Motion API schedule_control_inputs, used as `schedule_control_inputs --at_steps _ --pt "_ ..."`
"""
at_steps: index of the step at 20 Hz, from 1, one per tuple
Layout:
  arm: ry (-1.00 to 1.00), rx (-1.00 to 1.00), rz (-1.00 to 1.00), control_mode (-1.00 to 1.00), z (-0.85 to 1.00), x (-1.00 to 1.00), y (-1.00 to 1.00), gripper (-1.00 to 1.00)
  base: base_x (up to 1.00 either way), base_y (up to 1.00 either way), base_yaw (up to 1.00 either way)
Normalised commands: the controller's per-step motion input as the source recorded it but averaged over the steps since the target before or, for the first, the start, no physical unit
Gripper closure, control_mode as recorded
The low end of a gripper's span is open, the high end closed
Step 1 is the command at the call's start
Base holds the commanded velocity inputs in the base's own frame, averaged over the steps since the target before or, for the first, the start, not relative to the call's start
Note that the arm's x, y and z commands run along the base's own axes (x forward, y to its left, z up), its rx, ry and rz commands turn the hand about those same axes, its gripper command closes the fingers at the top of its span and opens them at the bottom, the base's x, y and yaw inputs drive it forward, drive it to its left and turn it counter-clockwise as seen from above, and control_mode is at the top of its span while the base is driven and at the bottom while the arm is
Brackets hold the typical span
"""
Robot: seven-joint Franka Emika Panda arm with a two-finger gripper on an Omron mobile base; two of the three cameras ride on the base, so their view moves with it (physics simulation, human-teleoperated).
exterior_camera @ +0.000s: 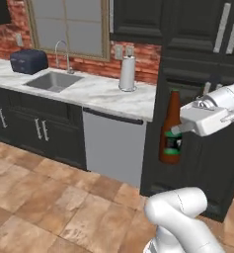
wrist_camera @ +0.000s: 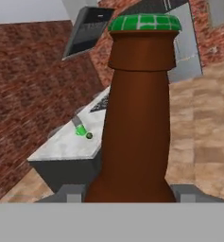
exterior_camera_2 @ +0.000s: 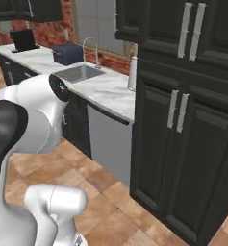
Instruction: Open the cabinet directly in front. Then move the beer and the mug to the dining counter with the jar on it.
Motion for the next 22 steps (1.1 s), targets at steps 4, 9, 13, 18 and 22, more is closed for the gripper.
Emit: schedule_control_inputs --at_steps 4,9,13,18,22 --pt "0.0 0.0 0.0 1.0 0.0 0.0 0.0 1.0 -0.37 0.0 0.94" --pt "0.0 0.0 0.0 1.0 0.0 0.0 0.0 1.0 -0.17 0.0 1.0" --pt "0.0 0.0 0.0 1.0 0.0 0.0 0.0 1.0 -0.07 0.0 0.91" --pt "0.0 0.0 0.0 1.0 0.0 0.0 0.0 1.0 0.0 0.0 0.19" --pt "0.0 0.0 0.0 1.0 0.0 0.0 0.0 1.0 0.0 0.43 0.0"
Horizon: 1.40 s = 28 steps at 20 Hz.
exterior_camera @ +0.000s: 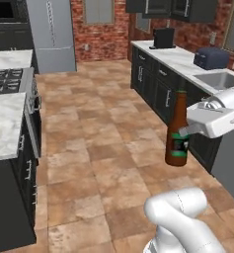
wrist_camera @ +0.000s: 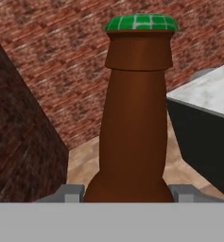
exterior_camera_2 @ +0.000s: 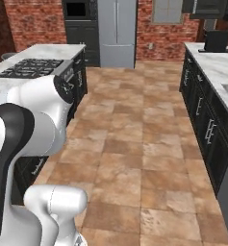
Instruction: Open the cabinet directly in front. Then move the beer and the mug to the dining counter with the jar on it.
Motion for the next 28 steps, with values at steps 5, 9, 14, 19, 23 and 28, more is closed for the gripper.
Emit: schedule_control_inputs --at_steps 5,9,14,19,23,28 --pt "0.0 0.0 0.0 1.0 0.0 0.0 0.0 1.0 0.24 1.0 0.0" --pt "0.0 0.0 0.0 1.0 0.0 0.0 0.0 1.0 0.36 1.0 0.0" --pt "0.0 0.0 0.0 1.0 0.0 0.0 0.0 1.0 0.45 1.0 -0.02" --pt "0.0 0.0 0.0 1.0 0.0 0.0 0.0 1.0 0.33 1.0 -0.02" --pt "0.0 0.0 0.0 1.0 0.0 0.0 0.0 1.0 0.52 0.88 0.0" --pt "0.0 0.0 0.0 1.0 0.0 0.0 0.0 1.0 0.63 0.08 -0.05"
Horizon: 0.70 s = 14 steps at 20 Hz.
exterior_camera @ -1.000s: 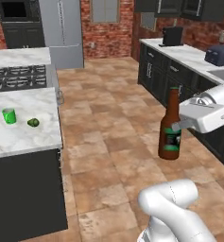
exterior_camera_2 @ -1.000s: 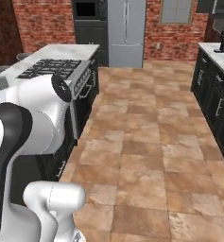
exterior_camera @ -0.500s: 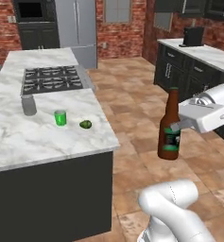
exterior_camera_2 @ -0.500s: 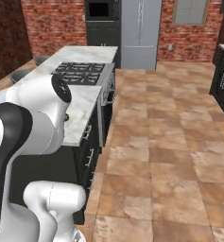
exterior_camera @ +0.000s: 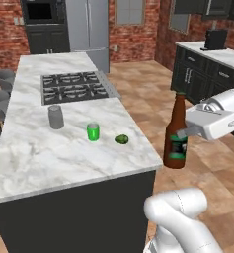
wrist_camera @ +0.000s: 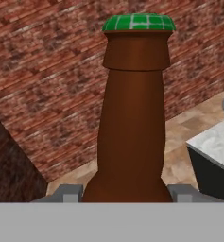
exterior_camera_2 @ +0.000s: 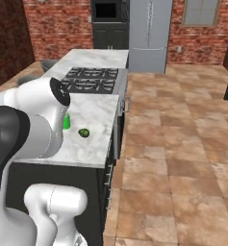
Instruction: Open the cabinet directly in front. Then move the beer and the mug to the dining counter with the jar on it.
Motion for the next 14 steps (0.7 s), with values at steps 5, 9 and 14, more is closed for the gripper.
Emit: schedule_control_inputs --at_steps 5,9,14 --pt "0.0 0.0 0.0 1.0 0.0 0.0 0.0 1.0 0.92 0.0 -0.02" --pt "0.0 0.0 0.0 1.0 0.0 0.0 0.0 1.0 0.68 0.0 0.0" --pt "0.0 0.0 0.0 1.0 0.0 0.0 0.0 1.0 0.62 0.01 -0.04"
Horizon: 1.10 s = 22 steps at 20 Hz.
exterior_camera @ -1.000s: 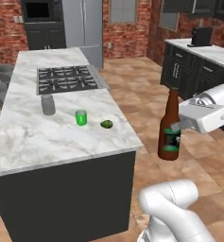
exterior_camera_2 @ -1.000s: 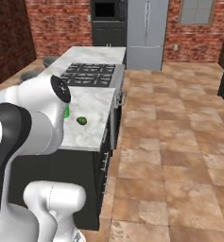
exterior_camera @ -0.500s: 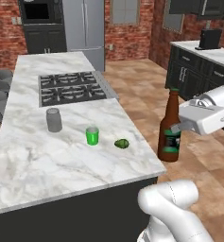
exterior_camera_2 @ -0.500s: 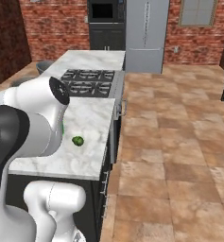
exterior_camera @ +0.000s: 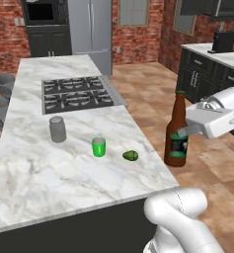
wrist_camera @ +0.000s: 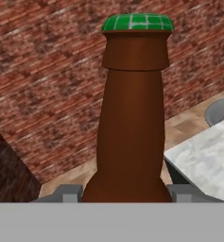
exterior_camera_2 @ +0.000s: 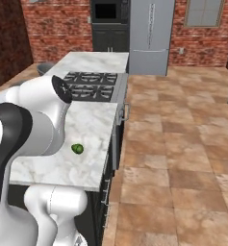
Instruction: Open the cabinet directly in front. Then move the beer and the mug to the dining counter with the jar on it.
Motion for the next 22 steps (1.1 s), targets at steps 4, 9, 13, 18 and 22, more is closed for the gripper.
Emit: schedule_control_inputs --at_steps 4,9,13,18,22 --pt "0.0 0.0 0.0 1.0 0.0 0.0 0.0 1.0 0.58 0.21 0.0" --pt "-0.21 -0.04 0.0 -1.0 -0.03 0.52 0.31 1.0 0.0 0.0 0.0" --pt "-0.21 -0.12 -0.08 -1.0 -0.11 0.8 0.74 1.0 0.0 0.0 0.0" --pt "-0.08 -0.12 -0.24 -1.0 -0.19 0.91 1.0 1.0 0.0 0.0 0.0" --pt "0.01 -0.07 -0.41 -1.0 -0.42 0.88 1.0 1.0 0.0 0.0 0.0"
